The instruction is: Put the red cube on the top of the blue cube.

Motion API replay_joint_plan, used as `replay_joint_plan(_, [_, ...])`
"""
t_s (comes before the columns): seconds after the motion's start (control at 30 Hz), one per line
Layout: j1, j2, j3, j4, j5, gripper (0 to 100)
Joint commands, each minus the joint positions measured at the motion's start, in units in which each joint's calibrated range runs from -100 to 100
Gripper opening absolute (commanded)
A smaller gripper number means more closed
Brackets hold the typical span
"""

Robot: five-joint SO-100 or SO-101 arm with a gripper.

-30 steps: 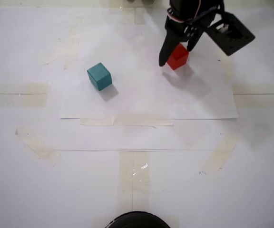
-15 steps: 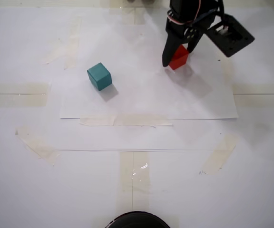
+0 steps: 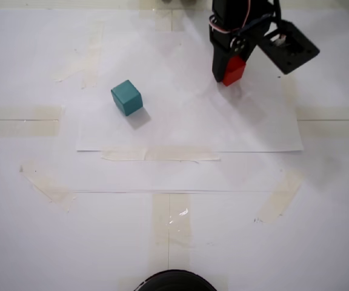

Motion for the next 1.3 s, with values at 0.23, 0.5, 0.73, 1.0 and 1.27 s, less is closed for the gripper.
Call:
replay_joint_plan(0.23, [0.52,-3.28,-1.84,3.55,1.51,12])
replay_joint_plan(0.5, [4.16,-5.86,-10.65,14.64,5.18,13])
replay_joint_plan(0.73, [10.37,-8.17,-18.55,23.28,9.33,13])
replay_joint_plan(1.0, [17.10,-8.09,-26.44,27.28,12.94,13])
replay_joint_plan(1.27, [23.46,-6.80,-31.16,28.75,16.90,13])
